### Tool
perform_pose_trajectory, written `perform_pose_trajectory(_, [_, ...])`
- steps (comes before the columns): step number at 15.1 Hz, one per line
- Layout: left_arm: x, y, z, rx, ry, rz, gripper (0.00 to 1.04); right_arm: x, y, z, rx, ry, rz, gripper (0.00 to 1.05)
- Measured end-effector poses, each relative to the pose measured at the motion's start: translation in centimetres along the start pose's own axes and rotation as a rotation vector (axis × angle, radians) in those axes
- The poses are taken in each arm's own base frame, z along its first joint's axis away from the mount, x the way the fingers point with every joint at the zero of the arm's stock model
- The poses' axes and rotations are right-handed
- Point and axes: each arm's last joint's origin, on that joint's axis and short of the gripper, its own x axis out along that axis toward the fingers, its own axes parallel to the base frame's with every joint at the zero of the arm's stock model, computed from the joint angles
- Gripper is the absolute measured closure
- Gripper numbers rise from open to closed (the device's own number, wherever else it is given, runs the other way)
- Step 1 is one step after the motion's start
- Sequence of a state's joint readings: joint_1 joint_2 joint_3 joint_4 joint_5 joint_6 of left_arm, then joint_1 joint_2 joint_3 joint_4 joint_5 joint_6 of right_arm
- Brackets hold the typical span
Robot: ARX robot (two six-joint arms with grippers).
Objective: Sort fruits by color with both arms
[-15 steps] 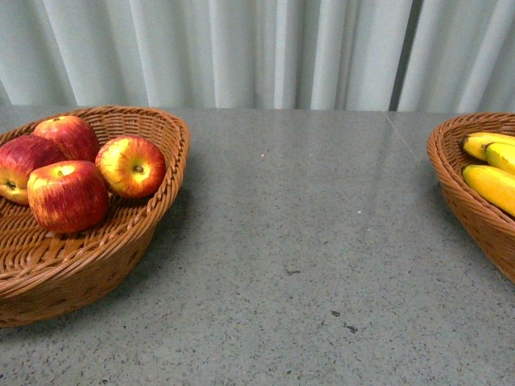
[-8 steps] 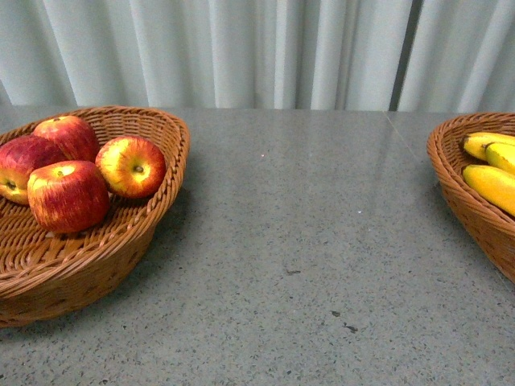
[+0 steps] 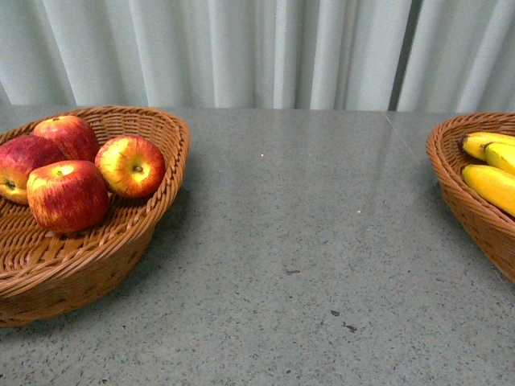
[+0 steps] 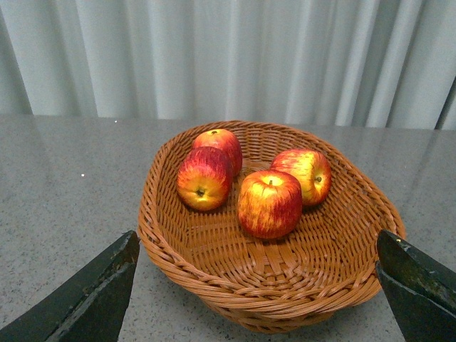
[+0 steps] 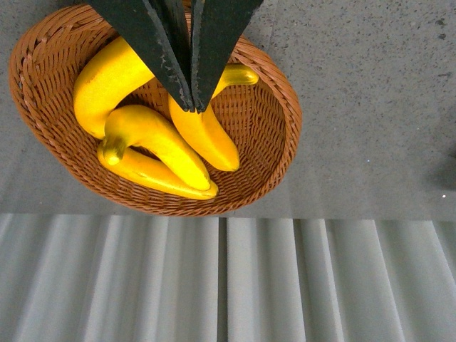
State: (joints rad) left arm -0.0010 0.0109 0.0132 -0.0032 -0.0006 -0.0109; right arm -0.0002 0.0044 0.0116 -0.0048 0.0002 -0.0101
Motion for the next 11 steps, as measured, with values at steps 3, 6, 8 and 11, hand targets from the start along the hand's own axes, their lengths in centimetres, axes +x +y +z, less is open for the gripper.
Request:
perform_pose_trajectory(3, [0.0,0.0,0.0,0.0,0.0,0.0,0.07,0.0,0.0,0.0,0.0,0.0,0.0,0.91])
perform_pose_trajectory(6, [0.0,0.0,0.0,0.0,0.0,0.0,0.07,0.0,0.0,0.0,0.0,0.0,0.0,0.41])
perform_pose_trajectory(8, [0.0,0.0,0.0,0.0,0.0,0.0,0.07,0.0,0.0,0.0,0.0,0.0,0.0,0.1])
perform_pose_trajectory(11, [0.0,0.0,0.0,0.0,0.0,0.0,0.07,0.0,0.0,0.0,0.002,0.0,0.0,0.06])
